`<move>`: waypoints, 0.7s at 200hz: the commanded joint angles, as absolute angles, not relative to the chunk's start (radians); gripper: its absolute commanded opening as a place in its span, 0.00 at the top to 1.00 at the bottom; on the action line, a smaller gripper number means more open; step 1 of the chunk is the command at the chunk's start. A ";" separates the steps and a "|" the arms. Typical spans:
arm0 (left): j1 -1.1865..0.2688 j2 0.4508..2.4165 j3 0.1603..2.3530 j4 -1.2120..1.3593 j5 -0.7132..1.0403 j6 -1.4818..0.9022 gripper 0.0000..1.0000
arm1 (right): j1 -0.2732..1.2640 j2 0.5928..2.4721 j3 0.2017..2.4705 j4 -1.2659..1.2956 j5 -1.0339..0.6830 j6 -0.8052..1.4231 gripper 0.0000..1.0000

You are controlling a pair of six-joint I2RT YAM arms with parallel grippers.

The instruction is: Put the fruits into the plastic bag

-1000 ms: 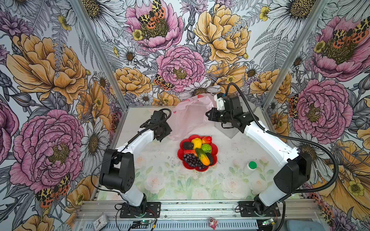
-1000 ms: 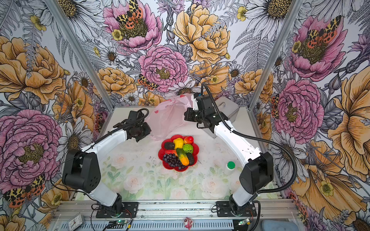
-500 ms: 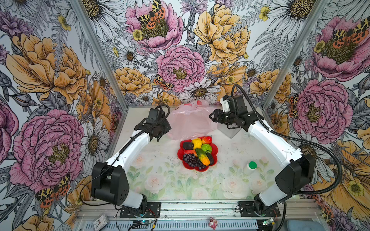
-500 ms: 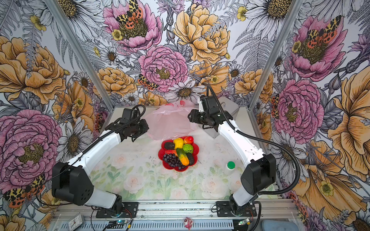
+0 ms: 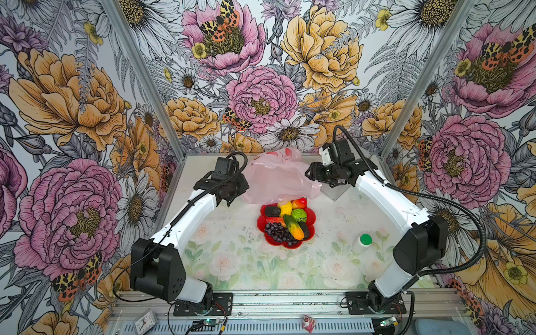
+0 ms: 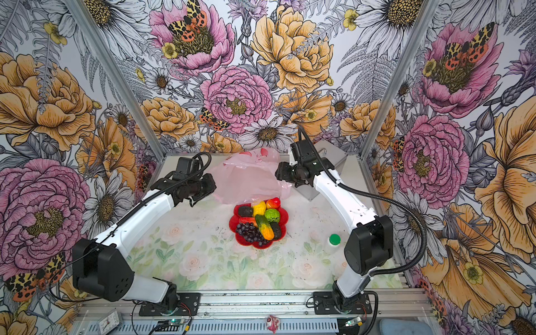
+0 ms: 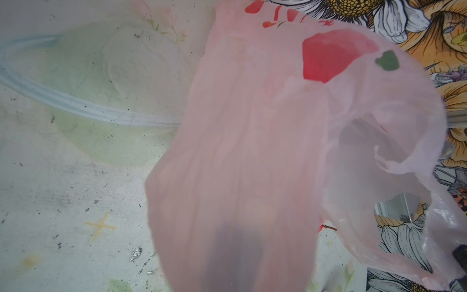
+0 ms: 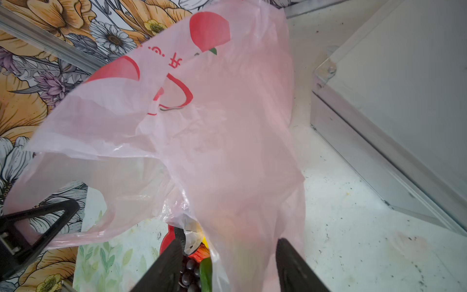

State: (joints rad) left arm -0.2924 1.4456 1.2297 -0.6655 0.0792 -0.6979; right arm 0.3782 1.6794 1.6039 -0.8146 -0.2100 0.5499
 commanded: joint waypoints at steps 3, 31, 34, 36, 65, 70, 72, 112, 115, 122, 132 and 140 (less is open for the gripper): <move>-0.291 1.438 1.250 -0.675 0.104 -0.675 1.00 | 0.389 1.692 1.633 -0.892 -0.175 0.500 0.29; -0.293 1.445 1.258 -0.681 0.107 -0.675 1.00 | 0.399 1.687 1.608 -0.927 -0.142 0.458 0.26; -0.292 1.446 1.260 -0.682 0.108 -0.674 1.00 | 0.400 1.689 1.603 -0.928 -0.140 0.457 0.26; -0.293 1.446 1.261 -0.683 0.108 -0.674 1.00 | 0.400 1.689 1.601 -0.928 -0.138 0.457 0.26; -0.290 1.450 1.278 -0.708 0.112 -0.665 1.00 | 0.402 1.712 1.607 -0.925 -0.103 0.444 0.37; -0.289 1.448 1.283 -0.714 0.113 -0.663 1.00 | 0.404 1.718 1.617 -0.925 -0.094 0.444 0.39; -0.289 1.448 1.285 -0.716 0.114 -0.663 1.00 | 0.404 1.721 1.625 -0.925 -0.088 0.442 0.42; -0.219 1.420 1.420 -0.790 0.119 -0.646 1.00 | 0.418 1.770 1.864 -0.896 -0.005 0.405 1.00; -0.210 1.420 1.441 -0.797 0.117 -0.643 1.00 | 0.419 1.781 1.898 -0.897 -0.005 0.401 1.00; -0.192 1.421 1.496 -0.819 0.112 -0.632 1.00 | 0.420 1.807 1.978 -0.897 -0.008 0.390 1.00; -0.173 1.427 1.585 -0.851 0.101 -0.610 1.00 | 0.424 1.851 2.103 -0.897 -0.019 0.380 1.00; -0.162 1.431 1.665 -0.878 0.086 -0.588 1.00 | 0.429 1.888 2.211 -0.898 -0.030 0.374 1.00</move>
